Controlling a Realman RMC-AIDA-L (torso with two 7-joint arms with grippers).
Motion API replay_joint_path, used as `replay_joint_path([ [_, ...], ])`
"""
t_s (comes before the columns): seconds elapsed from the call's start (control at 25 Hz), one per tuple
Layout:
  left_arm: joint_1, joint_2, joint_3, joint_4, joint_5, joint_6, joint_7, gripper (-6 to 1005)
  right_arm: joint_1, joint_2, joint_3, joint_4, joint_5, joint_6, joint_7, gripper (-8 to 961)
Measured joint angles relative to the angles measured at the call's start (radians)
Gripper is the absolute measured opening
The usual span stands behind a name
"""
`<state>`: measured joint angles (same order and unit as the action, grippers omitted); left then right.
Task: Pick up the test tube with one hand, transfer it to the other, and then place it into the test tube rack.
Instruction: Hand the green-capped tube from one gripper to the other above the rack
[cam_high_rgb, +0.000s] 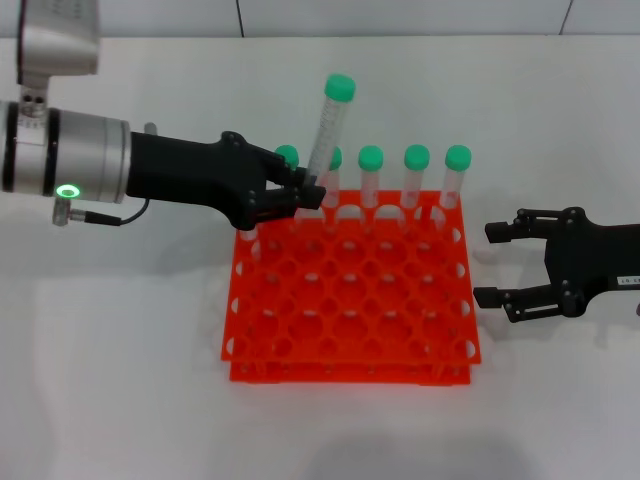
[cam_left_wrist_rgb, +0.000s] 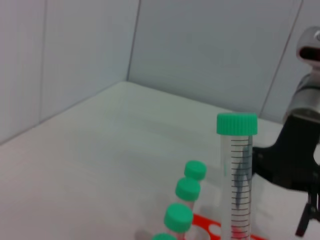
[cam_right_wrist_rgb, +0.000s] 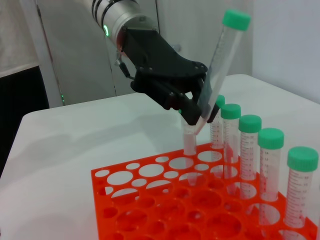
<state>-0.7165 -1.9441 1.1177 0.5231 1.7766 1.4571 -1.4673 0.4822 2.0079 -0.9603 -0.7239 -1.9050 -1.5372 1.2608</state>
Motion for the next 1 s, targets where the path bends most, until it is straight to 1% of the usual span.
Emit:
replay_joint_path([
  [0.2,-0.044,-0.016,0.0,-0.002,0.076,-0.009,-0.013,194,-0.001,0.0,0.0,0.0,0.0,0.0,-0.006,842],
  [0.32,-0.062,-0.026,0.003,-0.001,0.099,-0.019,-0.014,194,-0.001,0.0,0.0,0.001,0.0,0.0,-0.008,842],
  [0.64,-0.09,-0.042,0.008,-0.001,0.145,-0.046,-0.006,194,0.0,0.0,0.0,0.002,0.005,0.003,-0.003,842],
  [0.8,-0.094,-0.05,0.007,0.001,0.172,-0.058,-0.006,194,0.0,-0.004,0.001,0.002,0.02,0.002,0.003,842],
  [1.0,-0.093,-0.052,0.005,0.004,0.176,-0.065,0.015,194,-0.002,-0.009,0.002,0.002,0.025,0.0,0.034,842],
])
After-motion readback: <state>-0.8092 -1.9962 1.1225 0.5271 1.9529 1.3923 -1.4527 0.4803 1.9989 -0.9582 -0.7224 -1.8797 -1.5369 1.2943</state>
